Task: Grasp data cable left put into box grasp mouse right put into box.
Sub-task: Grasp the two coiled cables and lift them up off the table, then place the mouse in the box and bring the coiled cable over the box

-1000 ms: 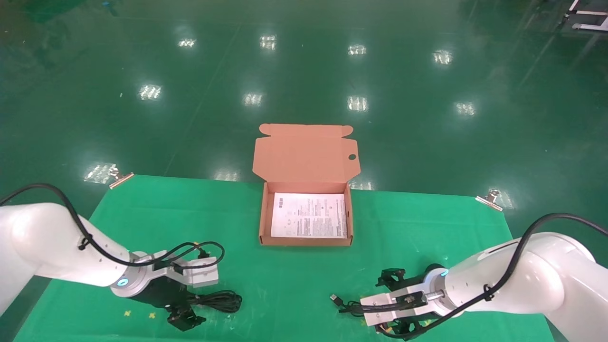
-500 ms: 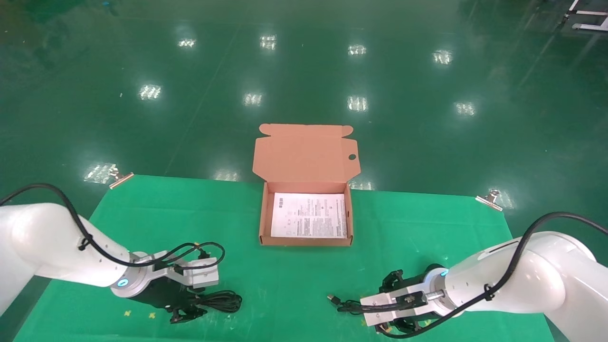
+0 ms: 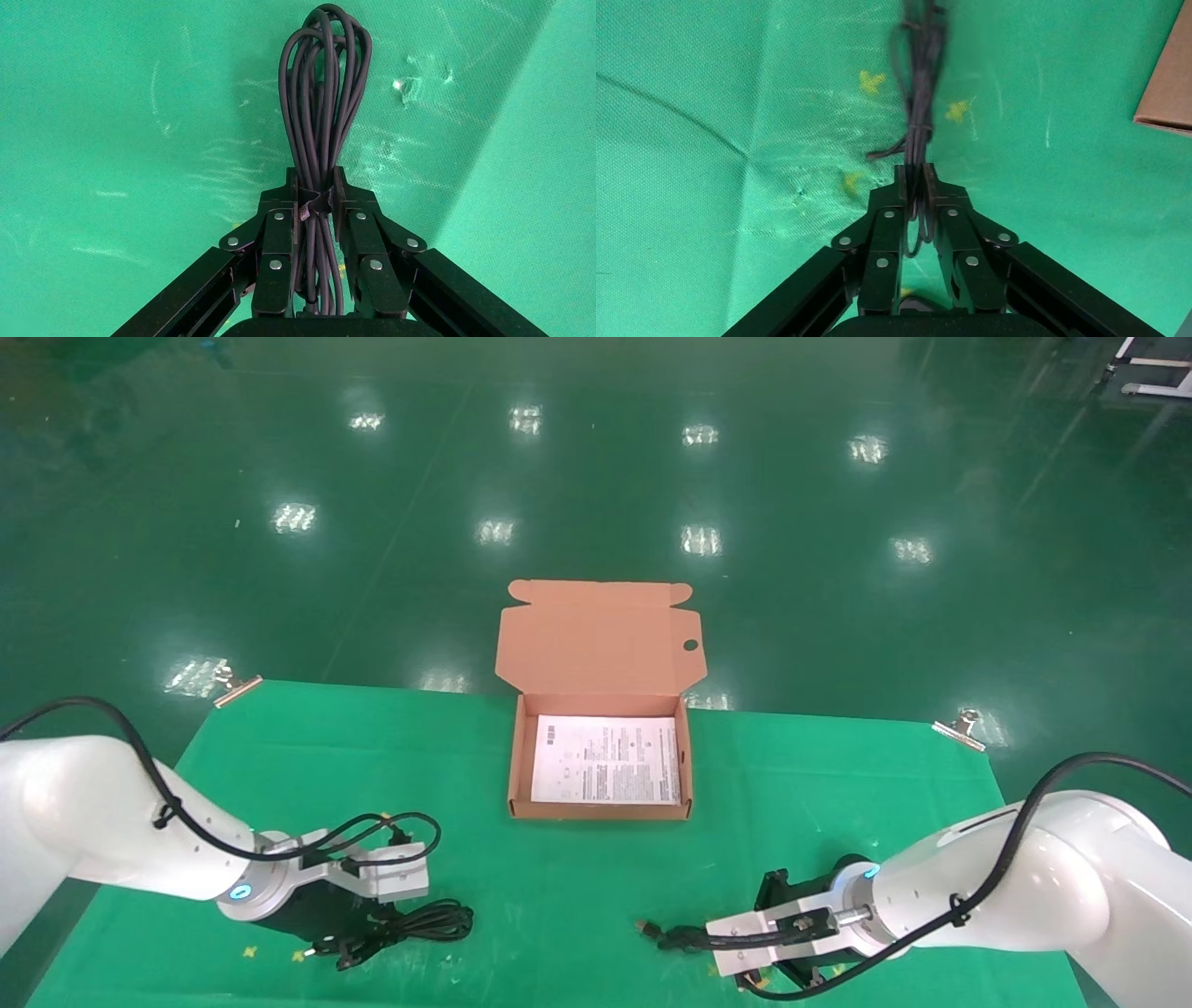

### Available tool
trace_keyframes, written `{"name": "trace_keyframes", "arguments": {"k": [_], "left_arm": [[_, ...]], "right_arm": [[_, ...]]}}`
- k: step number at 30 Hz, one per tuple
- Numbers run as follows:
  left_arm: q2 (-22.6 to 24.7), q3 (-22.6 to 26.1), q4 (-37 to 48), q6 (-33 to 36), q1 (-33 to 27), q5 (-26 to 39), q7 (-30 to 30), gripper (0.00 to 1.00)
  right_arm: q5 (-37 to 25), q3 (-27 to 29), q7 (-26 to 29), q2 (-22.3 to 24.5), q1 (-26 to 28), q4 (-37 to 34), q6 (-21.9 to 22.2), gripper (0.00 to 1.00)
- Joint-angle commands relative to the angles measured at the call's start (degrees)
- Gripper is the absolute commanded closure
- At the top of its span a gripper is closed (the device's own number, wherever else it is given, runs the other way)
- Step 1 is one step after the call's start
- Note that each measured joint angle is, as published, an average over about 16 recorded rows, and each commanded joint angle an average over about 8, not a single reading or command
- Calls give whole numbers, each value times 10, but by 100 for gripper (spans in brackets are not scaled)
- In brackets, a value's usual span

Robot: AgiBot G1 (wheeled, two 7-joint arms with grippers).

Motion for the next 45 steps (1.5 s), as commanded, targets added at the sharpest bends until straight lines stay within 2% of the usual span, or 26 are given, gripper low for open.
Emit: {"name": "trace_keyframes", "arguments": {"k": [1,15,25,33,38,45], "left_arm": [[0,0,0,0,0,0,0,100],[-20,-9,-16,15,-13,-14,9,100],[-55,-16,-85,27,-42,-6,-2,100],[-75,-25,-158,19,-82,20,-40,100],[-70,-32,-197,0,-123,47,-57,100],[-38,-42,-200,-36,-174,71,-58,100]], "right_arm": [[0,0,0,0,0,0,0,100],[10,10,12,13,6,7,-2,100],[31,57,96,86,36,91,-7,100],[16,99,157,137,92,163,-9,100],[5,127,166,121,150,166,15,100],[2,145,133,44,214,124,75,100]]}}
